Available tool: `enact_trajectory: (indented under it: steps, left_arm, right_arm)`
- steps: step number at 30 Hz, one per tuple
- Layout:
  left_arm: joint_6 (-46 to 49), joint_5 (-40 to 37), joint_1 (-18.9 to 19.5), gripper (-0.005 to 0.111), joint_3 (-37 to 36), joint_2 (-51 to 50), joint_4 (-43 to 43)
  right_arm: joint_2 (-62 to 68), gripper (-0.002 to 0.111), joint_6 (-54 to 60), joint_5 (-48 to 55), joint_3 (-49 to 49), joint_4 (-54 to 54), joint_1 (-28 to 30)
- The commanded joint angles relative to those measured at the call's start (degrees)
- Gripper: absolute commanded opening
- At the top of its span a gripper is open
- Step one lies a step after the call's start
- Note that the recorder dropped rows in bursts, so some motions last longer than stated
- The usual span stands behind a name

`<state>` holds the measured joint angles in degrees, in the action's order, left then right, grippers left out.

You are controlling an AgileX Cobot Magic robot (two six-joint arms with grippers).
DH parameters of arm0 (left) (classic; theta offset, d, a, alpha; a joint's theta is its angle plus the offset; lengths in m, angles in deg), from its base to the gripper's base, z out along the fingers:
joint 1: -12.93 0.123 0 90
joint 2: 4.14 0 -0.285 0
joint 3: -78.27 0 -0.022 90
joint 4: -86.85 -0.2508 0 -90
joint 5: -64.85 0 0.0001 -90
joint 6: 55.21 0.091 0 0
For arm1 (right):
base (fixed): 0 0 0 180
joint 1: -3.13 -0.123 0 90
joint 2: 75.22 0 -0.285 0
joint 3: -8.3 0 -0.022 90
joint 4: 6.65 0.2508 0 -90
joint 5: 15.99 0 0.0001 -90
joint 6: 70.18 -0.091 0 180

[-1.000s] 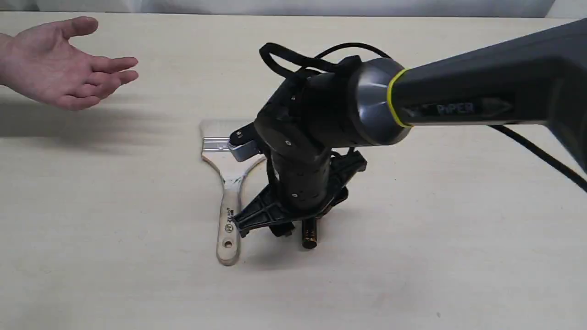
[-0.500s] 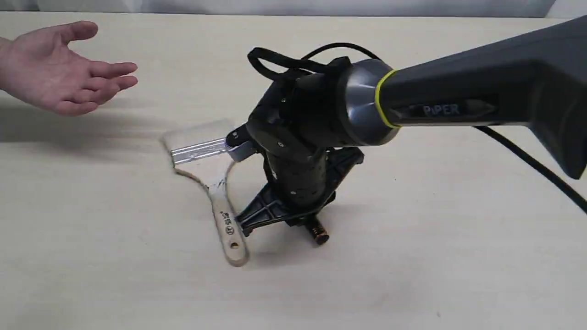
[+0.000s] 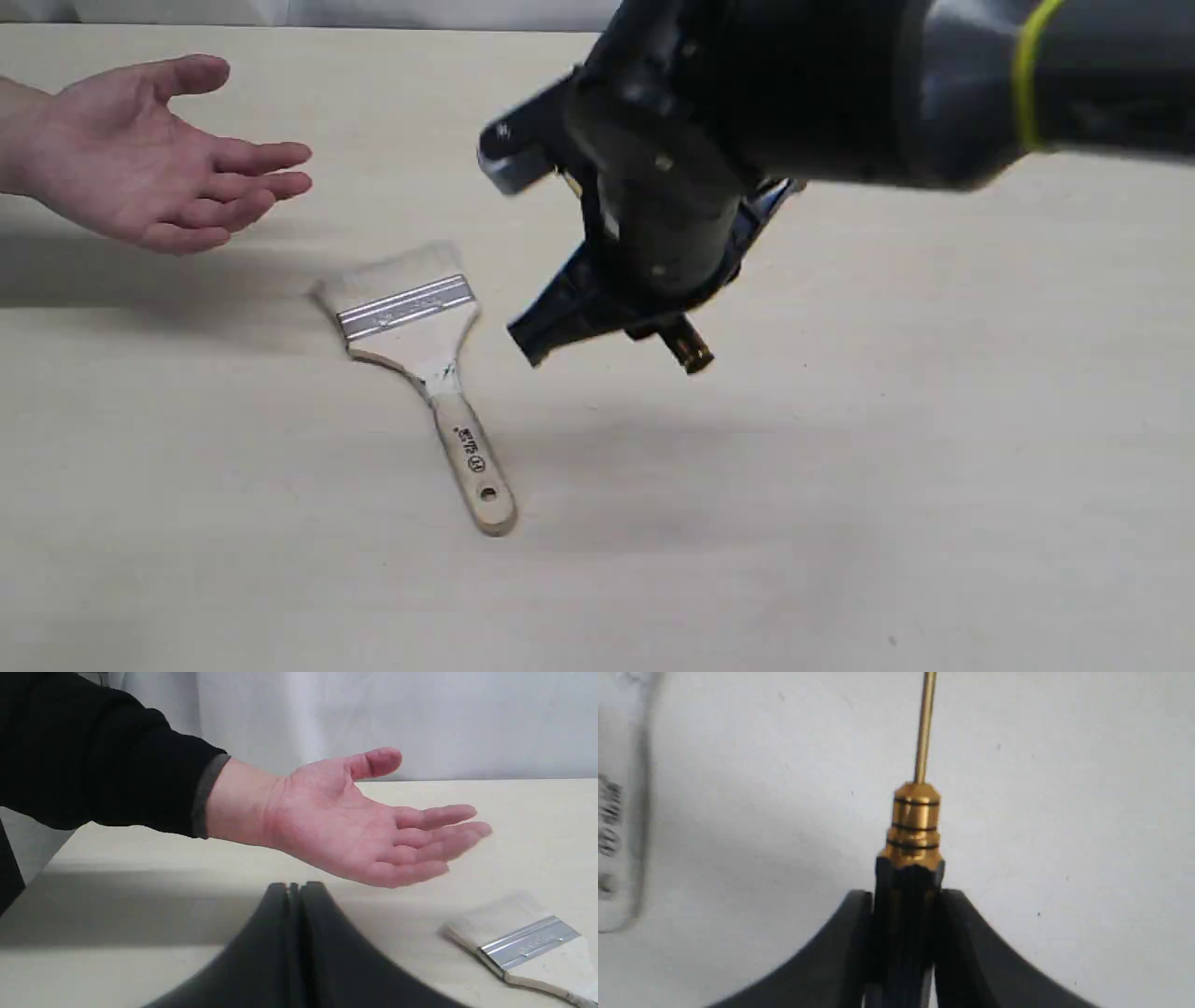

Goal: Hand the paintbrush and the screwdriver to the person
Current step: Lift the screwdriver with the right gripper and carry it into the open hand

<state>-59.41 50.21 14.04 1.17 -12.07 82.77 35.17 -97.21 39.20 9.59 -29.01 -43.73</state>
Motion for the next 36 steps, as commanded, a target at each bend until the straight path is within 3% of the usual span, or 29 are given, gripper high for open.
enact_trajectory:
  steps: [1,10,15,25,36]
  left_arm:
    - [-0.1,0.2,-0.5,0.000,-0.1,0.1,0.3]
    - [-0.1,0.3,-0.5,0.000,-0.1,0.1,0.3]
    - [-0.1,0.3,-0.5,0.000,-0.1,0.1,0.3]
    - [-0.1,0.3,-0.5,0.000,-0.1,0.1,0.3]
    - [-0.1,0.4,-0.5,0.000,-0.1,0.1,0.1]
  right_arm:
    - [-5.4,0.004,4.9,-3.2,-3.1,5.3,0.1]
    - [-4.3,0.004,23.2,-26.9,-12.8,30.3,0.1]
    - [3.9,0.005,30.3,-27.5,-20.2,38.5,0.1]
    - [22.0,0.038,34.9,-29.4,-30.4,39.5,-3.9]
    - [23.8,0.040,34.1,-24.4,-31.4,36.9,-4.5]
